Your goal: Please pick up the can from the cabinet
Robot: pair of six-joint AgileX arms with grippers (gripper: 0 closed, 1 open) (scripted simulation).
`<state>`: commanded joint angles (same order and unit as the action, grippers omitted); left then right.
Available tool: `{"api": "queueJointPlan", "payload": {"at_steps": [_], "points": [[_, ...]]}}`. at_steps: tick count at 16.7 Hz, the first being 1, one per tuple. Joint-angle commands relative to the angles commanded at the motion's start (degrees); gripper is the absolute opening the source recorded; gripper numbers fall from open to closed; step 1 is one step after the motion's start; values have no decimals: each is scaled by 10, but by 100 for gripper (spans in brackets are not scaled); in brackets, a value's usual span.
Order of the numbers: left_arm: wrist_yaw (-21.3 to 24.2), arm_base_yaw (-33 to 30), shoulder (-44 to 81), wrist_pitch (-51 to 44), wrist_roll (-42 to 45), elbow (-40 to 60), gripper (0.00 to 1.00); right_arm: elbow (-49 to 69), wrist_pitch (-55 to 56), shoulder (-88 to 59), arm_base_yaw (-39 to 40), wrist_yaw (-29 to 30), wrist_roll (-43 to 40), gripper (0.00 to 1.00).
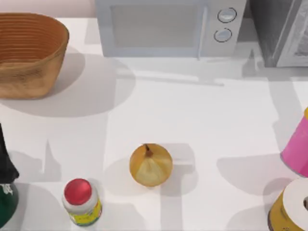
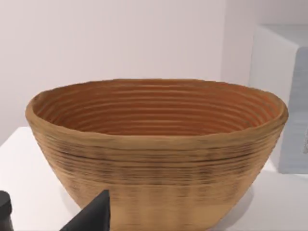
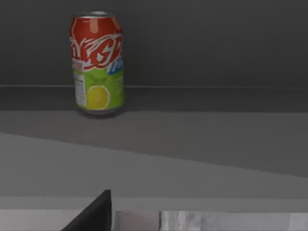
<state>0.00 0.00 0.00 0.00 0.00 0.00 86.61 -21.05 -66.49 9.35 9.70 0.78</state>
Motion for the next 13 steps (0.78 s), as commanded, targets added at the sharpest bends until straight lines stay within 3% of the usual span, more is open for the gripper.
{"api": "queueJointPlan", "payload": {"at_steps": [5, 13], "points": [[0, 0, 0, 0, 0, 0, 100, 124, -27, -90, 12, 15, 1, 100], [0, 0, 0, 0, 0, 0, 100, 137, -21, -103, 14, 22, 1, 100]]}}
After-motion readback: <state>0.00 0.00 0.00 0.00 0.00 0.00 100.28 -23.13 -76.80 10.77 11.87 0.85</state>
